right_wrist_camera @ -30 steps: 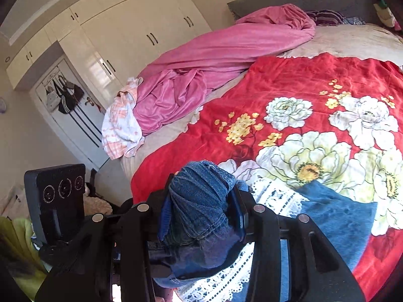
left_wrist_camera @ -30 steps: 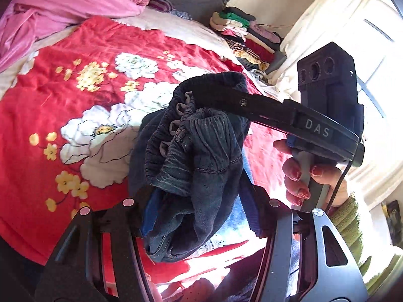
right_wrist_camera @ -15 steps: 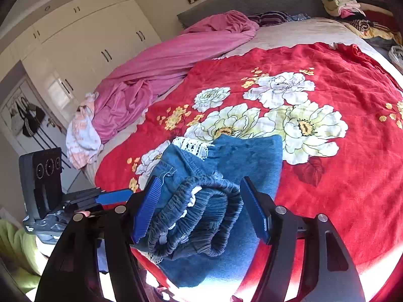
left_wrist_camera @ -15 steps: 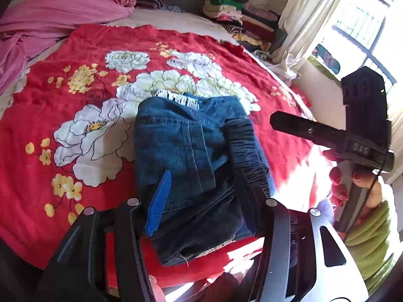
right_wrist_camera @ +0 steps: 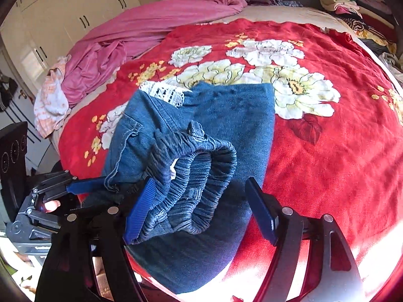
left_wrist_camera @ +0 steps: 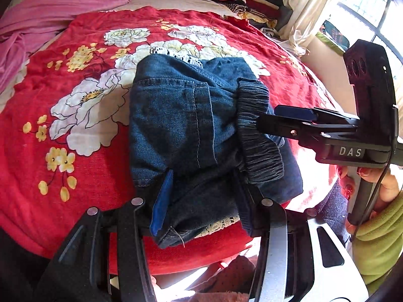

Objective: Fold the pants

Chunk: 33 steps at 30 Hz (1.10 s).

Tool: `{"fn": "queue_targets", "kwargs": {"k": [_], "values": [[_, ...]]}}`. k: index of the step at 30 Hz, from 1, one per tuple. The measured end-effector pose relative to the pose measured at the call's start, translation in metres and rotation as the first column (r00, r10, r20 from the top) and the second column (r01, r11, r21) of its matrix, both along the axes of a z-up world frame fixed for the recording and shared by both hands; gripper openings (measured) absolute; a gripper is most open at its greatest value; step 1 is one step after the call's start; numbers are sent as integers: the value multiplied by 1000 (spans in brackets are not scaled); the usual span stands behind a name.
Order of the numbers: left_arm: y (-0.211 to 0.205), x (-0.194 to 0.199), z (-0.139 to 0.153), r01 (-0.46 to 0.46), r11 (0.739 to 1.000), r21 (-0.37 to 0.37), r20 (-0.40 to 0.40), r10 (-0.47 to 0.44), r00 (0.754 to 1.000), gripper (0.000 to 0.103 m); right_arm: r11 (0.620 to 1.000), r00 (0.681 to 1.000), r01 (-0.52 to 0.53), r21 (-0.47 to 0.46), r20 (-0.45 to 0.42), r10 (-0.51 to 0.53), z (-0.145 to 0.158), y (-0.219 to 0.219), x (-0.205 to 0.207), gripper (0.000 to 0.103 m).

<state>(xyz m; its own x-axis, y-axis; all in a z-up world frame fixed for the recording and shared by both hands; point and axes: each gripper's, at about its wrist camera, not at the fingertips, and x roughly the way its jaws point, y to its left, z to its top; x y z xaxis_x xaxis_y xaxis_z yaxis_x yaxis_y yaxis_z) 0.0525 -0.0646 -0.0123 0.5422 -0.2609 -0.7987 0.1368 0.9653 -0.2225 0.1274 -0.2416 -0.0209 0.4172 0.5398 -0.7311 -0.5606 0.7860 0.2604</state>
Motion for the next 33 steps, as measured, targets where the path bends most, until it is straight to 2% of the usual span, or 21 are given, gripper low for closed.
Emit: {"fn": "queue_targets", "kwargs": {"k": [1, 4, 8, 11, 14, 22, 25, 29, 33], "values": [[1, -1, 5, -3, 1000, -1, 8, 3, 1000, 39, 1000, 1000, 8, 15, 21, -8, 6, -3, -5, 82], [5, -1, 16, -15, 1000, -8, 24, 15, 1000, 39, 998, 997, 11, 68, 82, -16, 22, -12, -23, 83], [11, 0, 24, -27, 999, -30, 31, 28, 999, 48, 997, 991, 11, 76, 132, -21, 33, -16, -45, 84], [14, 1, 28, -35, 999, -35, 37, 36, 999, 49, 997, 989, -10, 75, 148, -1, 36, -16, -59, 84], [17, 3, 30, -37, 999, -38, 36, 38, 999, 53, 997, 985, -59, 52, 166, 49, 36, -8, -74, 84], [41, 20, 33, -73, 995, -71, 31, 75, 997, 54, 975, 956, -217, -43, 193, 221, 25, 30, -110, 84], [54, 22, 35, -100, 991, -84, 34, 103, 994, 54, 967, 949, -245, -69, 186, 254, 19, 43, -116, 84], [70, 18, 32, -130, 986, -103, 23, 133, 991, 60, 962, 946, -258, -87, 178, 269, 12, 56, -119, 84], [83, 19, 30, -154, 982, -110, 8, 156, 988, 66, 959, 936, -261, -114, 213, 280, 10, 66, -122, 84]]}}
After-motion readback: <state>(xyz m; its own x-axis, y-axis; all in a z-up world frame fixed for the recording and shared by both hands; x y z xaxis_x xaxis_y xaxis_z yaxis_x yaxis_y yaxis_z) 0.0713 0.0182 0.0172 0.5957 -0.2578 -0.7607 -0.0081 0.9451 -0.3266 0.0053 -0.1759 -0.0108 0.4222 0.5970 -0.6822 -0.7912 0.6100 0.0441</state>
